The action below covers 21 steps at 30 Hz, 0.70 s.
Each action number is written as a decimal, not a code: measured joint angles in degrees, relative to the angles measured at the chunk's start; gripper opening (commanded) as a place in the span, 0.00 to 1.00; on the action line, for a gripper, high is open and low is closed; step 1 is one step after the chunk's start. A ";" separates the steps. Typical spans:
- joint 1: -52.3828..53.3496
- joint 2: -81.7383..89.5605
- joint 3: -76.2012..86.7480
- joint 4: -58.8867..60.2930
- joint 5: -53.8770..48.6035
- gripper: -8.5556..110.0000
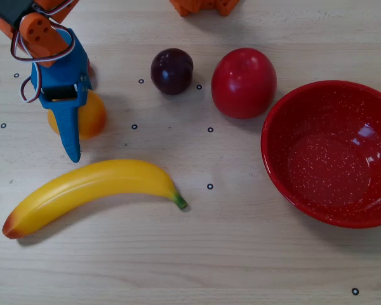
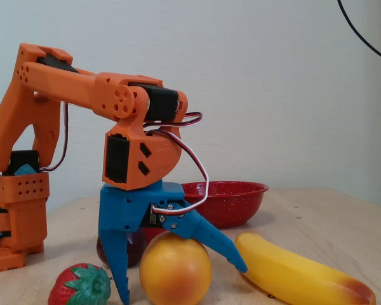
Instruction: Put the peach in the red bowl.
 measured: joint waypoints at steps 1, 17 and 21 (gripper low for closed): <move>0.00 0.00 0.00 0.00 0.09 0.56; 0.09 0.09 0.00 -1.67 0.53 0.55; 0.09 0.09 0.00 -1.67 0.88 0.53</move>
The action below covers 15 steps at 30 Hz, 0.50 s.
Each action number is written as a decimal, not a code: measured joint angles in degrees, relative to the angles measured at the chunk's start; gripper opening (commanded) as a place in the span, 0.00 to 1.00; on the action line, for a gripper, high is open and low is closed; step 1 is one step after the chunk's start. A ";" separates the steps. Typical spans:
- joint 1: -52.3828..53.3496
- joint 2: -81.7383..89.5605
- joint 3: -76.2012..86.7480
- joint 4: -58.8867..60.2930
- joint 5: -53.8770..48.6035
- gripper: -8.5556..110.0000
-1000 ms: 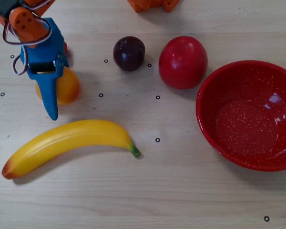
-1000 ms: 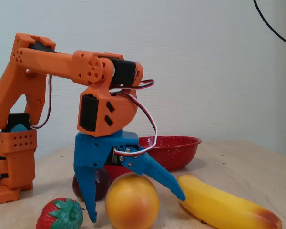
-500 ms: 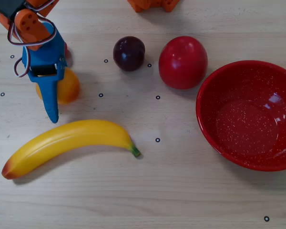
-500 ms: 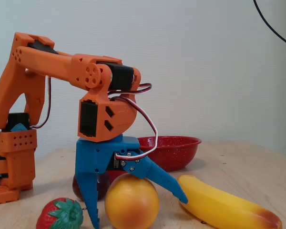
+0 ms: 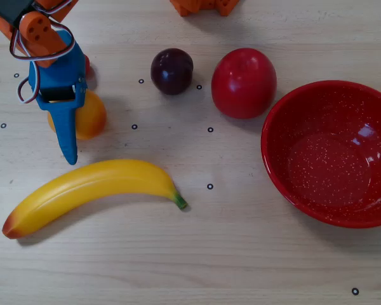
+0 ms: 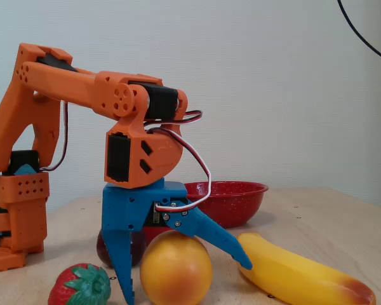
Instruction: Put the peach in the red bowl.
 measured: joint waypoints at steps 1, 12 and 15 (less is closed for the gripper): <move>0.00 0.00 0.00 0.00 0.00 0.53; 0.00 0.00 0.00 0.00 0.35 0.49; 0.00 0.00 0.00 0.00 0.35 0.47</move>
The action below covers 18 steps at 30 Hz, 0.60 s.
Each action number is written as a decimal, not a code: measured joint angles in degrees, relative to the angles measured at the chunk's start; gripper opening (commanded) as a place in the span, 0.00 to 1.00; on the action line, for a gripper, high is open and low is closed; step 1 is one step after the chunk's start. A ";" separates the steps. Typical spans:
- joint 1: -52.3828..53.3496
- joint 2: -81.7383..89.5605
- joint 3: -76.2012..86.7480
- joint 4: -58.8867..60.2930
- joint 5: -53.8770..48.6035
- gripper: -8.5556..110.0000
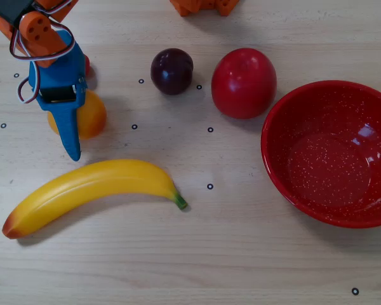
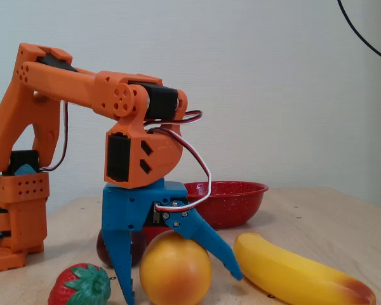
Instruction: Put the peach in the red bowl.
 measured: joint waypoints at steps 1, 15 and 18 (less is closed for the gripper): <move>0.00 0.00 0.00 0.00 0.00 0.46; -0.09 0.26 -0.09 -0.70 1.76 0.35; -0.09 0.97 -0.18 -0.88 2.02 0.32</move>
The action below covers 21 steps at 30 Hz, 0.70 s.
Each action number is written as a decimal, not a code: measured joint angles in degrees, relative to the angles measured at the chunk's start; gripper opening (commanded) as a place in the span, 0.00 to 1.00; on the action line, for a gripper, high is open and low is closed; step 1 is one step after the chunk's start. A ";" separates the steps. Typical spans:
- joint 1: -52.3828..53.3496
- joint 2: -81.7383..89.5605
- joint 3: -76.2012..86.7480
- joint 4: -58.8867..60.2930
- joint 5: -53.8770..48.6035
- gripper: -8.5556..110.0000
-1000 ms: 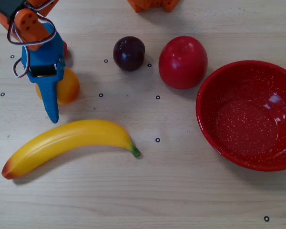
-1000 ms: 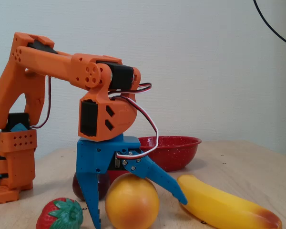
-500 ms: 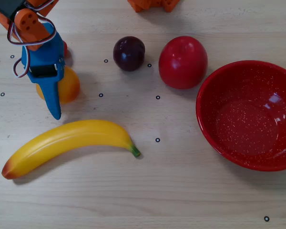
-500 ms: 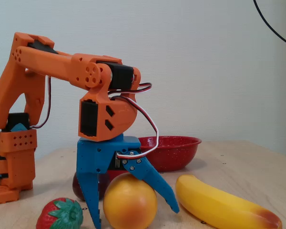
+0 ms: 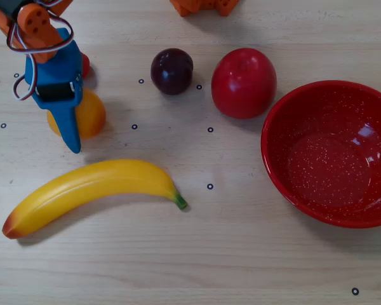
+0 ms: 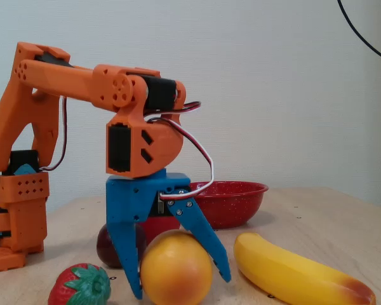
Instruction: Put the peach in the red bowl.
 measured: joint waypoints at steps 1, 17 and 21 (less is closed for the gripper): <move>-0.18 0.00 0.00 -0.09 0.18 0.31; -0.26 0.00 0.00 -0.70 2.20 0.13; -0.26 0.00 -0.09 -0.70 2.90 0.07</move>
